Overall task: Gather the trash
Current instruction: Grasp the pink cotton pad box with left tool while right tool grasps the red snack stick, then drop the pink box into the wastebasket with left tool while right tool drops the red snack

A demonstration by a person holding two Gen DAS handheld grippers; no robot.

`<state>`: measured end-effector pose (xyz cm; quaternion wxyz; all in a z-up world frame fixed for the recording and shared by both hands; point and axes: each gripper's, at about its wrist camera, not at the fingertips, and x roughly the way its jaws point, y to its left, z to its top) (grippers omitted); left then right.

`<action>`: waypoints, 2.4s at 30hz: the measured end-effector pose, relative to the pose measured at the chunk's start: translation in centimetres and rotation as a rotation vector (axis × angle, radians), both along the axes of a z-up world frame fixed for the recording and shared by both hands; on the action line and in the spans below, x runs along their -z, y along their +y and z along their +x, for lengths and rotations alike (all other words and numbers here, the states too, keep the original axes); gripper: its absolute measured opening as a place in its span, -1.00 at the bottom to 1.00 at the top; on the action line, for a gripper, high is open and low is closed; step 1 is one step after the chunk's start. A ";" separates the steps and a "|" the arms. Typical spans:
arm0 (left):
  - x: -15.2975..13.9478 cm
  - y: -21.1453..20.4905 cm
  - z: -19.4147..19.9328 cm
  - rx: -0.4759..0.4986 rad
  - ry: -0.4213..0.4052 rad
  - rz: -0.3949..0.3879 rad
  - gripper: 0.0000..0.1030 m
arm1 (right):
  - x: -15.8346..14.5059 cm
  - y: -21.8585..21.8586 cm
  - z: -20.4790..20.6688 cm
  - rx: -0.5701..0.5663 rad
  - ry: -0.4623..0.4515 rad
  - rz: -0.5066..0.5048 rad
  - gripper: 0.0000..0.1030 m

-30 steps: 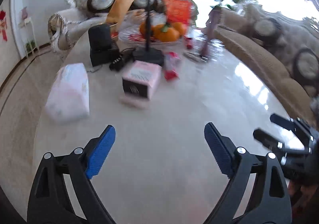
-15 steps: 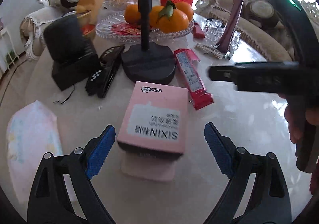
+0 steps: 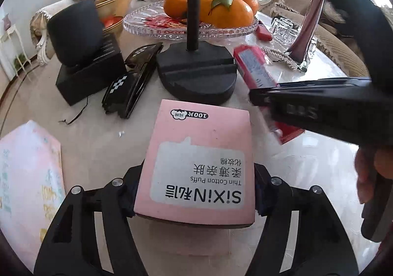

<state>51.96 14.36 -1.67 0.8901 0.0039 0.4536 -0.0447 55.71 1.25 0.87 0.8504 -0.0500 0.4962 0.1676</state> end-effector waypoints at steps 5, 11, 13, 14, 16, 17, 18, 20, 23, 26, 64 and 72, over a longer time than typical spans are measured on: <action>-1.6 -0.1 -2.7 -0.005 -0.016 -0.033 0.27 | -2.4 -2.4 -4.0 -0.031 -0.064 0.035 -0.58; -6.3 -1.6 -10.7 0.008 -0.076 -0.044 0.27 | -6.2 -7.6 -11.6 -0.046 -0.128 0.124 -0.58; -7.7 -2.2 -14.5 0.002 -0.086 -0.063 0.27 | -7.0 -9.1 -14.0 -0.060 -0.140 0.153 -0.58; -8.4 -2.6 -16.7 -0.007 -0.090 -0.072 0.27 | -7.3 -10.2 -16.3 -0.074 -0.152 0.167 -0.58; -9.3 -3.4 -21.7 -0.002 -0.096 -0.105 0.27 | -7.6 -11.9 -20.7 -0.107 -0.176 0.181 -0.58; -9.6 -4.1 -25.0 0.006 -0.101 -0.118 0.27 | -7.9 -13.1 -23.9 -0.129 -0.194 0.189 -0.58; -9.8 -4.4 -26.9 0.012 -0.111 -0.125 0.27 | -7.9 -13.8 -26.1 -0.143 -0.207 0.192 -0.58; -9.9 -5.6 -33.0 0.028 -0.137 -0.142 0.27 | -8.0 -15.8 -31.6 -0.172 -0.228 0.226 -0.58; -8.9 -7.9 -42.1 0.054 -0.152 -0.152 0.27 | -7.4 -18.2 -39.9 -0.193 -0.259 0.263 -0.58; -6.7 -10.2 -49.3 0.078 -0.124 -0.153 0.27 | -6.2 -19.7 -47.7 -0.226 -0.251 0.281 -0.58; 2.3 -15.1 -55.5 -0.124 0.007 -0.047 0.76 | 7.4 -22.4 -57.8 0.033 0.055 0.053 0.72; -1.1 -15.5 -55.1 -0.164 -0.057 -0.036 0.76 | 4.4 -22.4 -57.6 0.068 -0.004 0.045 0.72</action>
